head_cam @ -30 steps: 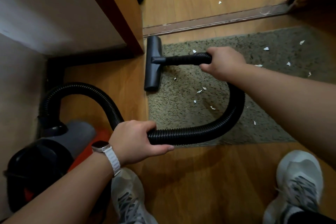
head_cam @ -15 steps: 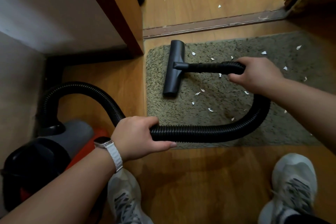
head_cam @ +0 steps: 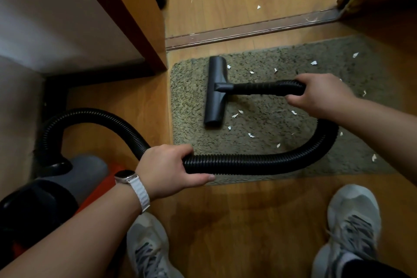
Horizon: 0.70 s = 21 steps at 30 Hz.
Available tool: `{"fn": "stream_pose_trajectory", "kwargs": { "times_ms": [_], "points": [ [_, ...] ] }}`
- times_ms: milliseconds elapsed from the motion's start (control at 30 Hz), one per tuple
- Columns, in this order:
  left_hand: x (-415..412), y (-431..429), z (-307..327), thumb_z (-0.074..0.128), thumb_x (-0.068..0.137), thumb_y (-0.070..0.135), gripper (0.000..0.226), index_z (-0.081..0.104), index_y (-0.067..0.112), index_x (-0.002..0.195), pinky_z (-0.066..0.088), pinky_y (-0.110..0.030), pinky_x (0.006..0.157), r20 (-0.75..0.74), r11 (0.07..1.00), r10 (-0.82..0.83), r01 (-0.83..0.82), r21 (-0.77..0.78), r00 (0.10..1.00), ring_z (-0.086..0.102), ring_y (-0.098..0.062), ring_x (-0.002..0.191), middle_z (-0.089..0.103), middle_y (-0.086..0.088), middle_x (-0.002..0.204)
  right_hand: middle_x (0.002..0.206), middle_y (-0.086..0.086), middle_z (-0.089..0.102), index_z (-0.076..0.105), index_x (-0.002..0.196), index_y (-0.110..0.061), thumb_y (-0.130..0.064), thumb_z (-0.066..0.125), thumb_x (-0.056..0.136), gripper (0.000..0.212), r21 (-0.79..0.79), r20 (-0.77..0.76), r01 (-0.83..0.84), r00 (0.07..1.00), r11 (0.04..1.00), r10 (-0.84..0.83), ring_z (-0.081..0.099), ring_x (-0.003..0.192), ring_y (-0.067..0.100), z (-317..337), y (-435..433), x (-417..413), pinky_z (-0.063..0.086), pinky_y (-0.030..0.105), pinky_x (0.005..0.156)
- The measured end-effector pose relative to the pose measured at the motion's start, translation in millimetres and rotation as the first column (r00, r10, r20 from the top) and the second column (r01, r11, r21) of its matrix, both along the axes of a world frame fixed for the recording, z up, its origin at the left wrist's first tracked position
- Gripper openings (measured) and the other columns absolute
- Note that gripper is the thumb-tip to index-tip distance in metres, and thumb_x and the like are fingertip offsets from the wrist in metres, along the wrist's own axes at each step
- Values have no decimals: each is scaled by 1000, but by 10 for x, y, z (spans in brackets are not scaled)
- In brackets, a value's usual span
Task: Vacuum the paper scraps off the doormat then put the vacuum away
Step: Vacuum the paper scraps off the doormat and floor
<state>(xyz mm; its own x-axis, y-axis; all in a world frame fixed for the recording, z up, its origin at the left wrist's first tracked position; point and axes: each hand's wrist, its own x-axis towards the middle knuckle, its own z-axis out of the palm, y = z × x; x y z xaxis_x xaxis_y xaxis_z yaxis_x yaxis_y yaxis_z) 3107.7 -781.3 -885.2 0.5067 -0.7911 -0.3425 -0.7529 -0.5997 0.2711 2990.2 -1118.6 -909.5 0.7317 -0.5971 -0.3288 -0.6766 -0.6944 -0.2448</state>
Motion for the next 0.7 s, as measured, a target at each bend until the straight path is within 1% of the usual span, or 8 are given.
{"fn": "stream_pose_trajectory", "kwargs": {
  "times_ms": [67, 167, 233, 367, 467, 600, 700],
  "points": [
    [-39, -63, 7, 36, 58, 95, 73, 52, 25, 70, 45, -28, 55, -7, 1000, 5, -5, -13, 1000, 55, -6, 57, 51, 11, 55, 72, -2, 60, 65, 103, -28, -43, 67, 84, 24, -5, 6, 34, 999, 999, -34, 58, 70, 24, 33, -120, -115, 42, 30, 55],
    [-91, -184, 17, 37, 58, 95, 70, 47, 26, 67, 46, -29, 55, -20, 999, 2, -3, -41, 1000, 54, -5, 55, 50, 11, 53, 73, 0, 61, 67, 105, -28, -45, 67, 84, 27, -22, 17, 77, 997, 997, -77, 59, 73, 26, 46, -267, -221, 43, 31, 56],
    [-101, -259, 22, 37, 58, 95, 72, 48, 25, 66, 46, -30, 54, -19, 999, 6, -7, -53, 1000, 54, -6, 54, 50, 10, 52, 74, 0, 61, 67, 106, -28, -46, 67, 83, 29, -28, 29, 97, 995, 995, -96, 59, 73, 26, 17, -329, -232, 41, 31, 55],
    [-88, -297, 7, 37, 58, 95, 70, 47, 26, 65, 41, -27, 51, -20, 999, 5, -6, -50, 1000, 51, -3, 52, 50, 10, 52, 74, 0, 61, 66, 102, -26, -46, 66, 84, 27, -16, 56, 129, 990, 992, -128, 58, 72, 25, -45, -371, -169, 40, 30, 54],
    [-87, -274, -12, 38, 59, 95, 68, 45, 27, 64, 38, -24, 49, -28, 999, -4, 3, -50, 1000, 51, -1, 51, 49, 11, 51, 73, -2, 59, 65, 98, -26, -45, 65, 83, 24, 6, 69, 117, 991, 993, -117, 58, 74, 26, -99, -321, -105, 42, 31, 57],
    [-91, -251, -24, 37, 57, 95, 70, 49, 27, 67, 45, -28, 53, -17, 1000, -17, 17, -23, 1000, 53, -3, 54, 50, 10, 53, 73, -2, 59, 63, 97, -27, -45, 65, 82, 24, 22, 46, 68, 997, 997, -69, 59, 75, 26, -120, -209, -24, 45, 32, 60],
    [-91, -235, -17, 36, 57, 96, 71, 52, 28, 71, 47, -28, 56, -12, 1000, -29, 29, -8, 1000, 54, -4, 56, 51, 11, 54, 77, -2, 62, 63, 98, -28, -45, 66, 82, 24, 31, 21, -26, 999, 999, 25, 60, 77, 25, -115, -102, 28, 48, 32, 63]
  ]
}}
